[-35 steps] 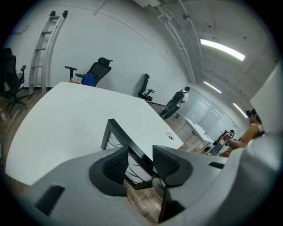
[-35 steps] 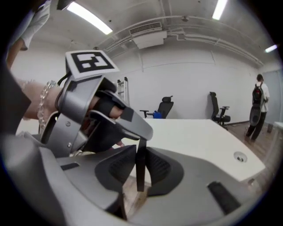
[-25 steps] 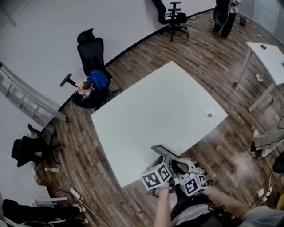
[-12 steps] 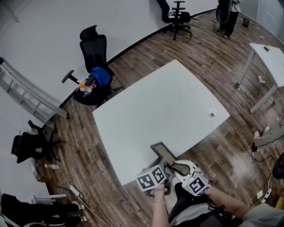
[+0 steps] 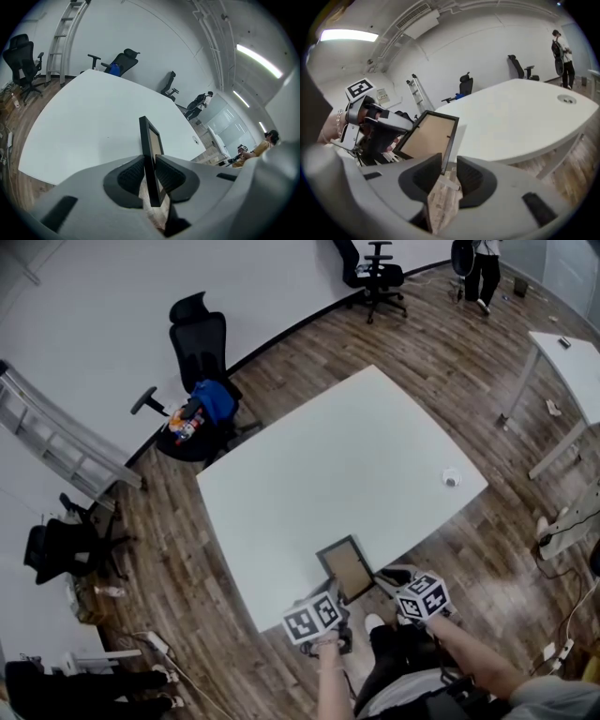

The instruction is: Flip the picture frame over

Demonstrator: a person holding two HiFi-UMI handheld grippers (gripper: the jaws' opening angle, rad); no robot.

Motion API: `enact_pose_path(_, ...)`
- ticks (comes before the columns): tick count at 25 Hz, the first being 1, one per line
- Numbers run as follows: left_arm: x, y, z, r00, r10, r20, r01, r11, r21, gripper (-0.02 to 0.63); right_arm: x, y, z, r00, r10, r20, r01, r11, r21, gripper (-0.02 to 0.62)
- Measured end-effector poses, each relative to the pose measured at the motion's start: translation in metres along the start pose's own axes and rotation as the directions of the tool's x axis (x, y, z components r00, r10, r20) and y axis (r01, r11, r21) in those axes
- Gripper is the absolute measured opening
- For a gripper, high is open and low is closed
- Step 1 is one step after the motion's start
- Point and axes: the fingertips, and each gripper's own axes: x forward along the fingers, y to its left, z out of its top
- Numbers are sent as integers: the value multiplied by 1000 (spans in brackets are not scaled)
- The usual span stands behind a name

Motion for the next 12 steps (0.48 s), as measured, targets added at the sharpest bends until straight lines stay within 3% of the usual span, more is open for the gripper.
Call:
enact_pose_path(3, 3, 4, 1, 1000, 6, -3, -6, 1000, 4, 77, 9, 1, -6, 999, 32, -12, -30, 996, 87, 101)
enact_pose_path(7, 10, 15, 2, 1000, 23, -20, -23, 1000, 14, 75, 18, 3, -8, 997, 75, -36, -69, 989, 132, 101)
enact_pose_path(9, 14, 21, -2, 999, 35, -32, -34, 999, 27, 74, 21, 6, -11, 993, 96, -69, -88, 989, 115, 101)
enact_pose_path(12, 20, 28, -4, 997, 75, -32, -73, 995, 62, 69, 23, 14, -11, 992, 61, -115, -58, 998, 23, 95)
